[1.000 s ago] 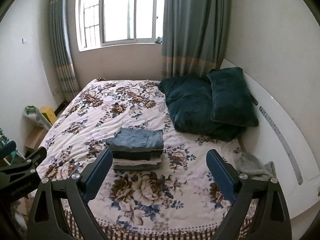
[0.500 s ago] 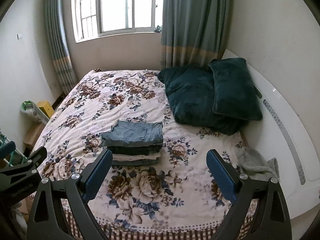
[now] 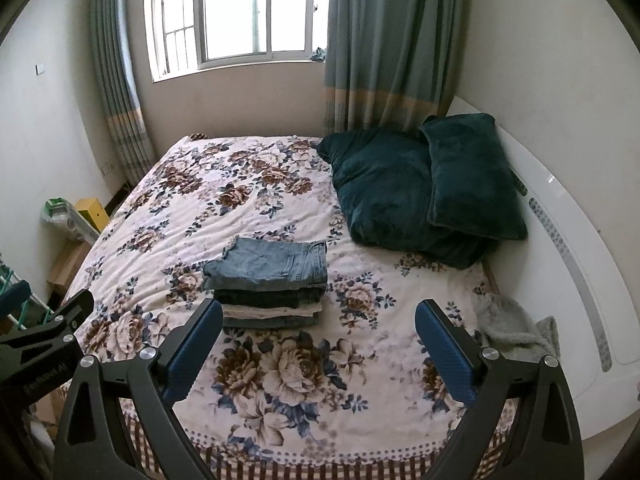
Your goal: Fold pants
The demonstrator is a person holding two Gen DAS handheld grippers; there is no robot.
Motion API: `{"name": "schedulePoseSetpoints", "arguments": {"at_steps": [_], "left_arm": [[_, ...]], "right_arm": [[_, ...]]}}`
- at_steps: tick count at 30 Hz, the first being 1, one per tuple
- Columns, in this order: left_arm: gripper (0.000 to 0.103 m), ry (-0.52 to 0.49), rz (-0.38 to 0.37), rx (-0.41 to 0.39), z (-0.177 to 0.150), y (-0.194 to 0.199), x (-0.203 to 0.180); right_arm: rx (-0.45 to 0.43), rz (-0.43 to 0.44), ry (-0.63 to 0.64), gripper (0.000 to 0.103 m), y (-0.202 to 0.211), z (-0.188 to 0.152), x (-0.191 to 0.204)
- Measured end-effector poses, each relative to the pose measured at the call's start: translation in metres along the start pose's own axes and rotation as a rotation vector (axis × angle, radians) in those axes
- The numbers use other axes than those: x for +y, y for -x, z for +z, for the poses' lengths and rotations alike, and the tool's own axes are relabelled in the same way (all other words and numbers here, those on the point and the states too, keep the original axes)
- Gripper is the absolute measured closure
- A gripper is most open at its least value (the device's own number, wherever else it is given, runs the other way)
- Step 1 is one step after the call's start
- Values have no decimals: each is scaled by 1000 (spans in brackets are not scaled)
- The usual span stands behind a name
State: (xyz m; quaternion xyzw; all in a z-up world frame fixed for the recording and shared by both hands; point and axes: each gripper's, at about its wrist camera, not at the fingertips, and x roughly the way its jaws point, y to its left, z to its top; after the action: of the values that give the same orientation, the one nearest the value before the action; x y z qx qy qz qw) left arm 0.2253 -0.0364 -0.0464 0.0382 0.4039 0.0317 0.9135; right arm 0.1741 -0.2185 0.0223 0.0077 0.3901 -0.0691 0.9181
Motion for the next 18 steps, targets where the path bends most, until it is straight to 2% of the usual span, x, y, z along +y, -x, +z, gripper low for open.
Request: {"name": "schedulePoseSetpoints", "arguments": {"at_steps": [18], "left_arm": [[0,-5,-8,-18,1,7,-5]], "right_arm": [[3,6,-3,4,-4,-9,3]]}}
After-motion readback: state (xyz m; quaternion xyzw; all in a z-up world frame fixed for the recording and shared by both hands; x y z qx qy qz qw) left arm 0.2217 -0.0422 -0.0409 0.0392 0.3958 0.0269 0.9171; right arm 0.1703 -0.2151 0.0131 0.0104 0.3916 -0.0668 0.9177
